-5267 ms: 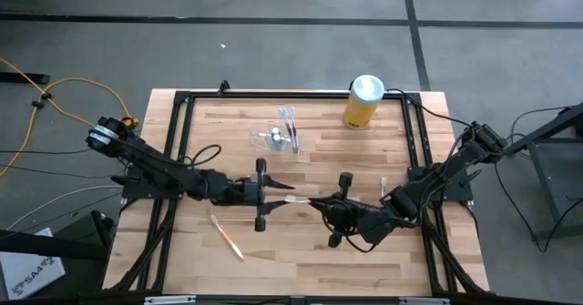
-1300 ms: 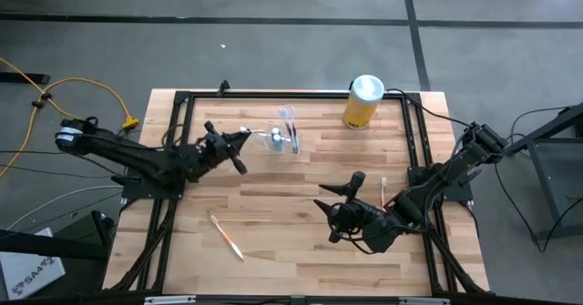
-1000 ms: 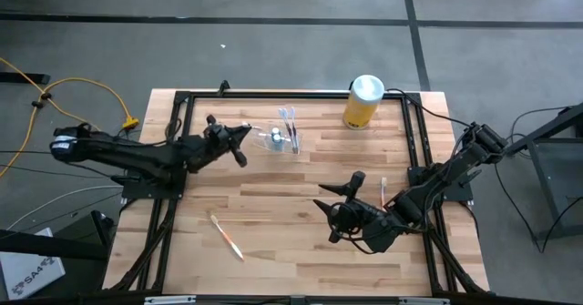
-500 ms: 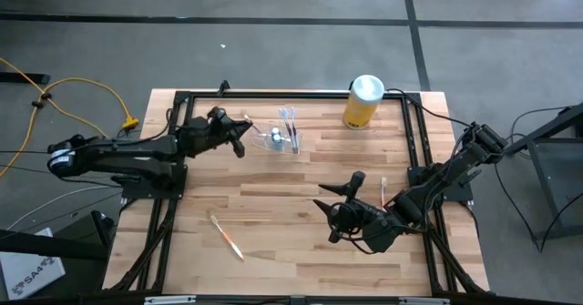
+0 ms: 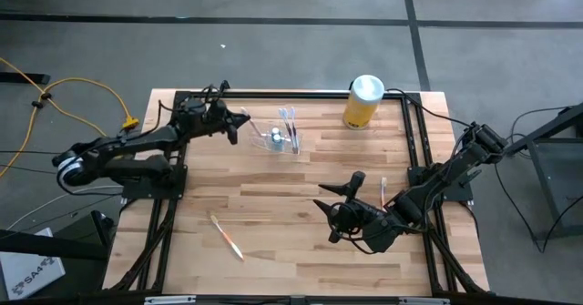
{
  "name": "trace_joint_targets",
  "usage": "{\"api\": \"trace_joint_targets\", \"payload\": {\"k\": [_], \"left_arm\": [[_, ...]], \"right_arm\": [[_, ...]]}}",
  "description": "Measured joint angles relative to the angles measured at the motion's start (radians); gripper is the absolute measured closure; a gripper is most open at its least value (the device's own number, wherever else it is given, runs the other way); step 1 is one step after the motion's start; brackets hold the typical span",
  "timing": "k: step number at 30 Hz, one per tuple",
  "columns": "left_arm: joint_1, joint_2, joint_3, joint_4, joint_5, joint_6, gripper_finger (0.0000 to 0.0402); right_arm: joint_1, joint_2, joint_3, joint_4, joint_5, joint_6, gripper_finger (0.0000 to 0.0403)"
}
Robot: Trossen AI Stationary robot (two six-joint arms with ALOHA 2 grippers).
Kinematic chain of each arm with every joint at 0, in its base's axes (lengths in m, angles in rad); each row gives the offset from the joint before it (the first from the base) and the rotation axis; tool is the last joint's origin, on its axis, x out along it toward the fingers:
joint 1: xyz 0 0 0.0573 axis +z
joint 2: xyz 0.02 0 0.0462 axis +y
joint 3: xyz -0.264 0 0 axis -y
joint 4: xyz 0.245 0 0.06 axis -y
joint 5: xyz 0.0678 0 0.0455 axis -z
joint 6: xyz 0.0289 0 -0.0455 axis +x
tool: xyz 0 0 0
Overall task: Pick & Place toothbrushing station
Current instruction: Put the middle orange toothbrush into the transparent organizer
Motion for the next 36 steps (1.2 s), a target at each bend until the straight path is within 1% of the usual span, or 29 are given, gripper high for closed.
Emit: {"api": "trace_joint_targets", "payload": {"k": [3, 6, 11, 15, 17, 21, 27, 31, 36], "left_arm": [[0.037, 0.065, 0.000, 0.067, 0.078, -0.034, 0.0399], [0.059, 0.148, 0.000, 0.142, 0.129, -0.067, 0.0399], [0.074, 0.291, 0.002, 0.273, 0.163, -0.093, 0.0395], [0.074, 0.371, 0.003, 0.389, 0.167, -0.119, 0.0385], [0.076, 0.386, 0.002, 0.420, 0.168, -0.142, 0.0377], [0.090, 0.388, -0.001, 0.408, 0.172, -0.145, 0.0357], [0.092, 0.388, -0.001, 0.402, 0.183, -0.150, 0.0307], [0.092, 0.388, -0.001, 0.404, 0.183, -0.176, 0.0274], [0.092, 0.388, 0.000, 0.375, 0.201, -0.234, 0.0263]], "right_arm": [[0.000, 0.000, 0.000, 0.000, 0.000, 0.000, 0.0214], [0.000, 0.000, 0.000, 0.000, 0.000, 0.000, 0.0214], [0.000, 0.000, 0.000, 0.000, 0.000, 0.000, 0.0214], [0.000, 0.000, 0.000, 0.000, 0.000, 0.000, 0.0214], [0.000, 0.000, 0.000, 0.000, 0.000, 0.000, 0.0214], [0.001, 0.000, 0.000, 0.000, -0.002, 0.000, 0.0214], [0.001, 0.000, 0.000, 0.000, -0.032, 0.001, 0.0214], [0.001, 0.000, 0.000, -0.001, -0.033, 0.018, 0.0214], [0.001, 0.000, 0.000, -0.002, -0.034, 0.019, 0.0214]]}}
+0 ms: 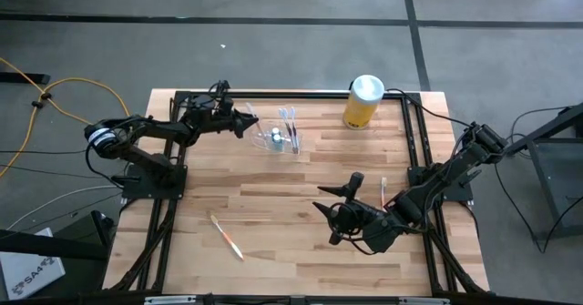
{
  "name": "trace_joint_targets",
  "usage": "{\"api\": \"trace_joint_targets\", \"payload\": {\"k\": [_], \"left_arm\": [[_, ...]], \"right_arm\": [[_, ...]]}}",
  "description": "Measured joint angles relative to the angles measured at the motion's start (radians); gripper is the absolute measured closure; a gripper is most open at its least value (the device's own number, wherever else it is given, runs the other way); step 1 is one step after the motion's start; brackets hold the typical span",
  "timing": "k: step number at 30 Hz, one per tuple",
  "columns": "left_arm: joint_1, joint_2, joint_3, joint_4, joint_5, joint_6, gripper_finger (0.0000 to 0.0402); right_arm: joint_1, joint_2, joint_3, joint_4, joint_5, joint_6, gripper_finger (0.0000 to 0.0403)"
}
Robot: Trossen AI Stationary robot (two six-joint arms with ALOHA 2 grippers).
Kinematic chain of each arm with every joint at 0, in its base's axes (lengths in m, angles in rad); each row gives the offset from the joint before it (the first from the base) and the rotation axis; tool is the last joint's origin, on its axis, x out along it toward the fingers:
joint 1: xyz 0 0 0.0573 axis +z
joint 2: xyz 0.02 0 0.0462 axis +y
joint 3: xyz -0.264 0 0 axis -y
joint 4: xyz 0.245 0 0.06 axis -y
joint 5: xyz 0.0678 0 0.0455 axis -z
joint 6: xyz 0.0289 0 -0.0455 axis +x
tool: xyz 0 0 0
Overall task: Pick & Place toothbrushing station
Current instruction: Put the middle orange toothbrush into the transparent organizer
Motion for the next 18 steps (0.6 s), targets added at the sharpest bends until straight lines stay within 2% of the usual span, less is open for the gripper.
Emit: {"api": "trace_joint_targets", "payload": {"k": [8, 18], "left_arm": [[-0.011, 0.000, 0.000, -0.105, 0.008, -0.033, 0.0263], [0.003, -0.001, 0.000, -0.120, -0.023, 0.000, 0.0262]], "right_arm": [[0.000, 0.000, 0.000, -0.001, 0.000, 0.000, 0.0214], [0.000, 0.000, 0.000, -0.007, 0.000, 0.006, 0.0214]]}}
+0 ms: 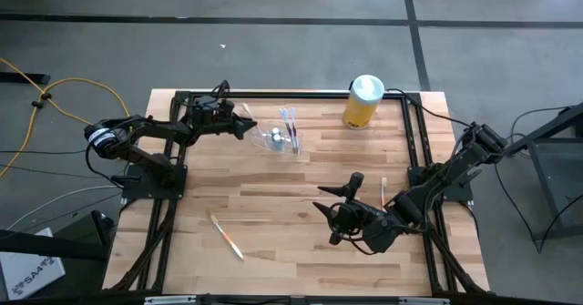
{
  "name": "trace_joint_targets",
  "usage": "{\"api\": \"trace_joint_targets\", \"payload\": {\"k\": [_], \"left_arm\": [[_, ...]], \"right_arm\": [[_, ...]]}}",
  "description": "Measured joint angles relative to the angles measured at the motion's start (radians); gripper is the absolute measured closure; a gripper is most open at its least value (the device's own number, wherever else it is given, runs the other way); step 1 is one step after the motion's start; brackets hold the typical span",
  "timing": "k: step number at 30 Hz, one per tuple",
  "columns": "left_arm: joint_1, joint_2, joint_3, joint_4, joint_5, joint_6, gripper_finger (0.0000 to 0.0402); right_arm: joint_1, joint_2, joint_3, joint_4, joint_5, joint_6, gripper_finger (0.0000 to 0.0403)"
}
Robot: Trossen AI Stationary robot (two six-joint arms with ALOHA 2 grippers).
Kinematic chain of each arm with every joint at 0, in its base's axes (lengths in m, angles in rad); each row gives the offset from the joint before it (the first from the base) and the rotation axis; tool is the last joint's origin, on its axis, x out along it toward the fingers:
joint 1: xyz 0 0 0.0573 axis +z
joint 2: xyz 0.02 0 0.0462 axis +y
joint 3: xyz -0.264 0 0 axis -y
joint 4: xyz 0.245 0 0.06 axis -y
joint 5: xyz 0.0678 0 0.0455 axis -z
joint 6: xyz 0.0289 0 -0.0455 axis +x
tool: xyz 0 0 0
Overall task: Pick & Place toothbrushing station
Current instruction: Put the middle orange toothbrush into the transparent organizer, then put the right orange toothbrush into transparent organizer
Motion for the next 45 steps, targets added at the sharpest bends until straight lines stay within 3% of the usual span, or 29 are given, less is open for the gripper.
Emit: {"api": "trace_joint_targets", "payload": {"k": [15, 23, 28, 32, 37, 41, 45], "left_arm": [[0.051, -0.028, 0.001, -0.141, 0.000, 0.044, 0.0262], [0.048, -0.170, 0.001, -0.173, 0.098, 0.044, 0.0262], [0.027, -0.310, 0.001, -0.227, 0.159, 0.043, 0.0262], [-0.052, -0.421, 0.001, -0.291, 0.174, 0.056, 0.0262], [-0.232, -0.533, 0.001, -0.306, 0.132, 0.101, 0.0262], [-0.419, -0.580, 0.001, -0.305, -0.023, 0.166, 0.0262], [-0.590, -0.577, 0.001, -0.306, -0.216, 0.220, 0.0262]], "right_arm": [[0.000, 0.000, 0.000, -0.004, 0.000, 0.001, 0.0214], [0.000, 0.000, 0.000, -0.018, 0.000, 0.012, 0.0214], [-0.013, 0.000, 0.000, -0.148, 0.004, 0.176, 0.0214], [-0.048, 0.000, 0.000, -0.310, -0.043, 0.396, 0.0214], [-0.109, 0.000, 0.000, -0.480, -0.228, 0.662, 0.0214], [-0.158, 0.000, 0.000, -0.627, -0.379, 0.862, 0.0214], [-0.185, 0.000, 0.000, -0.805, -0.459, 1.067, 0.0214]]}}
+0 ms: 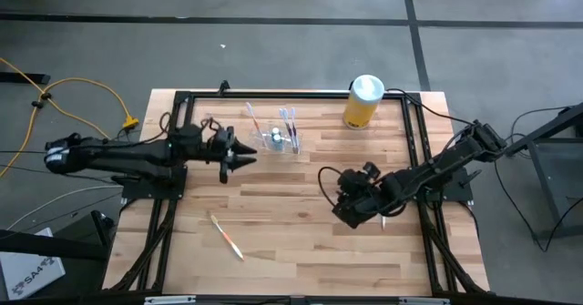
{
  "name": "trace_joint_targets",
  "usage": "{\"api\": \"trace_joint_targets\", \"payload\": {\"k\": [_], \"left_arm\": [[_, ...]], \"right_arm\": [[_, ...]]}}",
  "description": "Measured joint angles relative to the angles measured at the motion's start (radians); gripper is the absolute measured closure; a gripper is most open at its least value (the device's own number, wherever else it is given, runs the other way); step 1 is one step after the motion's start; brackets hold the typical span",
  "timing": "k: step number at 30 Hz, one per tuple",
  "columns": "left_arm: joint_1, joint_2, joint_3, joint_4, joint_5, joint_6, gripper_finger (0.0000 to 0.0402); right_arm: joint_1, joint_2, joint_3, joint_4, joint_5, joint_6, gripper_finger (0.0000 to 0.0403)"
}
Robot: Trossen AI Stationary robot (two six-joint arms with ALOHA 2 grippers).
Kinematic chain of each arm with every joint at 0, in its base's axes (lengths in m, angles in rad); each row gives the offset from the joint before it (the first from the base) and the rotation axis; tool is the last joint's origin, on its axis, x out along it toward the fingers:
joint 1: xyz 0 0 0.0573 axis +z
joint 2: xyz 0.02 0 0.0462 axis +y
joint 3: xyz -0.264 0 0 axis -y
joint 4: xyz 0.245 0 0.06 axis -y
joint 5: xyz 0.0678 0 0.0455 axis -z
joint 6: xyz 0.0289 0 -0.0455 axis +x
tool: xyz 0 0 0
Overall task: Pick & Place toothbrushing station
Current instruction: Put the right orange toothbrush into transparent organizer
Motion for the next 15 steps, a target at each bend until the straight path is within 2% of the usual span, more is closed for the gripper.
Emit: {"api": "trace_joint_targets", "payload": {"k": [4, 9, 15], "left_arm": [[-0.130, 0.024, 0.000, 0.000, -0.165, 0.019, 0.0262], [-0.242, 0.052, 0.000, 0.008, -0.322, 0.039, 0.0262], [-0.290, 0.053, 0.000, 0.065, -0.365, 0.063, 0.0262]], "right_arm": [[-0.001, 0.000, 0.000, -0.176, -0.078, 0.220, 0.0214], [0.008, 0.000, 0.000, -0.302, -0.168, 0.457, 0.0214], [0.020, 0.015, 0.000, -0.376, -0.242, 0.661, 0.0214]]}}
